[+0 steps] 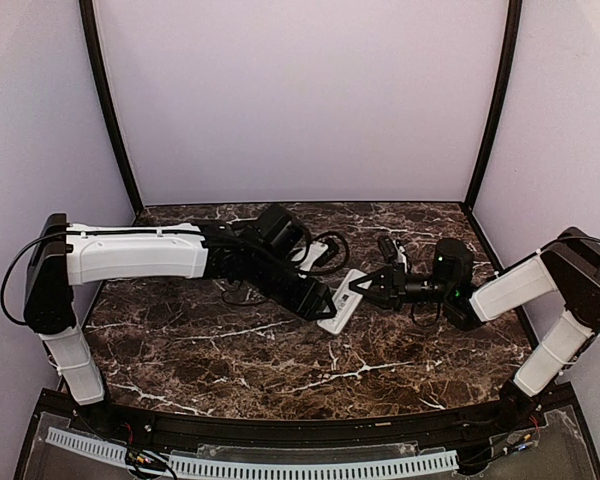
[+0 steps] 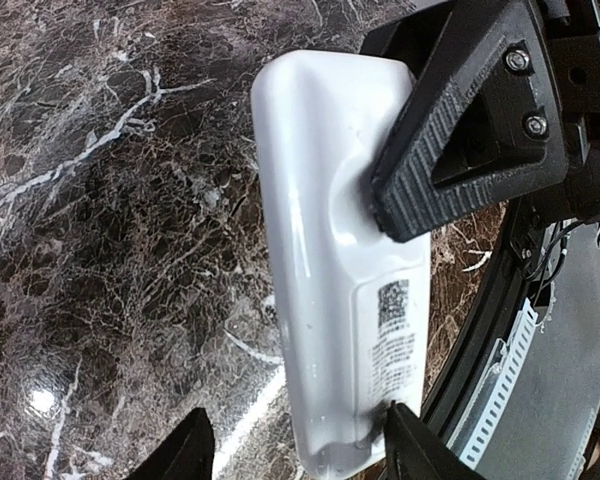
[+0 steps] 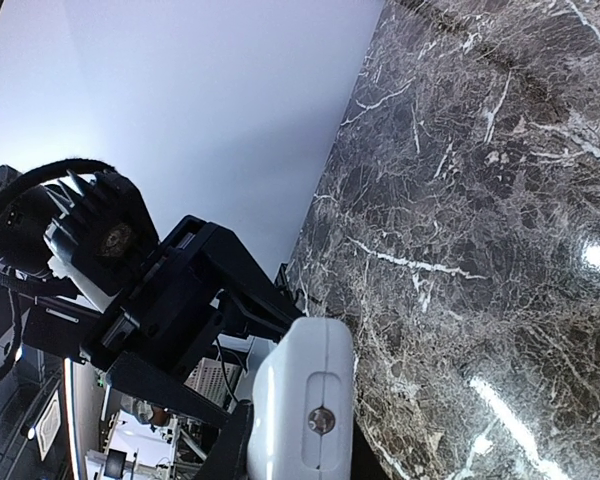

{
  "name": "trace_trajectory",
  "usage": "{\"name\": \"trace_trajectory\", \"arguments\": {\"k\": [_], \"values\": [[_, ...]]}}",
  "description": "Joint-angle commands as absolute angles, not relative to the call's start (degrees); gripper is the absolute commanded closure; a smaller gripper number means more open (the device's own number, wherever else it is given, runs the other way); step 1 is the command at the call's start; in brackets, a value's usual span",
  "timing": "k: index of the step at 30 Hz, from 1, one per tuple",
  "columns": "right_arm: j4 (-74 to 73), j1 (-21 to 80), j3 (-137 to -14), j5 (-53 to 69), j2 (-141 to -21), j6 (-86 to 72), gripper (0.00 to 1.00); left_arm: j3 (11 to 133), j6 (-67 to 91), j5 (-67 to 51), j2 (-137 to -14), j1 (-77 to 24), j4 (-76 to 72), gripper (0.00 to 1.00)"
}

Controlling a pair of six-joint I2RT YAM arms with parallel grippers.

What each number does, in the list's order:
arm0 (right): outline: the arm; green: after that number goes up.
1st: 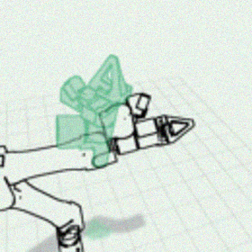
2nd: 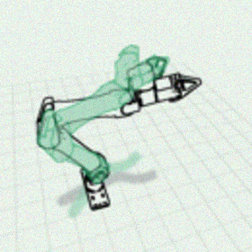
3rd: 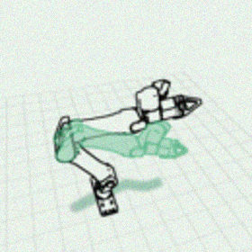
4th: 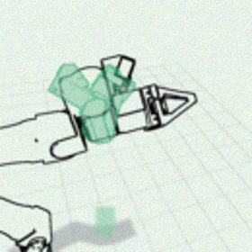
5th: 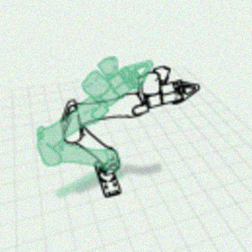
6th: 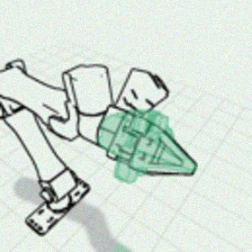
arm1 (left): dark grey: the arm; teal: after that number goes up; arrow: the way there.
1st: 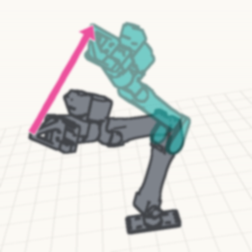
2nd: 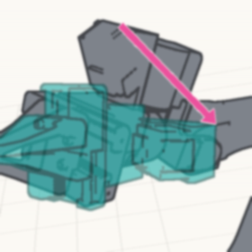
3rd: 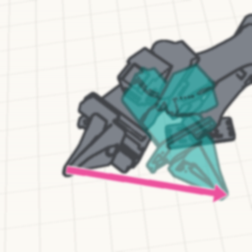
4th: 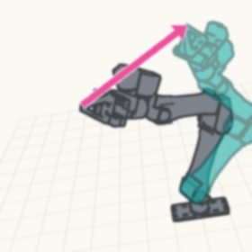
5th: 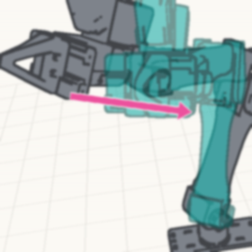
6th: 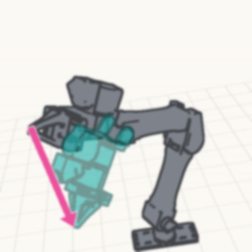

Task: Load the batteries into the remote control
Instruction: Press the battery cover on the remote control.

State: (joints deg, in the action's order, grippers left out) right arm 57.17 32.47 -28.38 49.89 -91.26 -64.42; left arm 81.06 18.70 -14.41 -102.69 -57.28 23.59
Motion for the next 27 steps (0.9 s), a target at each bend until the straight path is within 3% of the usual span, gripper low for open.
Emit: {"name": "trace_trajectory", "arguments": {"k": [1,7,15,21,23,27], "values": [[60.8,33.1,-29.8,50.9,-90.3,-64.8,1.00,80.9,18.6,-13.7,-103.3,-57.5,24.8,0.44],[63.9,33.2,-29.8,51.9,-90.5,-66.3,1.00,81.2,18.7,-10.8,-104.3,-57.4,26.7,0.56],[66.7,33.7,-29.9,53.0,-90.1,-67.1,1.00,82.4,18.8,-7.5,-106.1,-57.3,29.6,0.62],[67.7,34.1,-30.3,54.7,-89.4,-66.4,1.00,80.0,19.8,-14.1,-104.6,-55.6,25.9,0.66],[66.2,34.1,-30.7,55.3,-88.7,-64.8,1.00,76.8,19.6,-17.4,-102.5,-54.9,22.4,0.62],[60.3,34.1,-32.2,56.7,-86.3,-58.6,1.00,72.8,17.8,-22.9,-96.8,-54.0,14.9,0.38]]}}
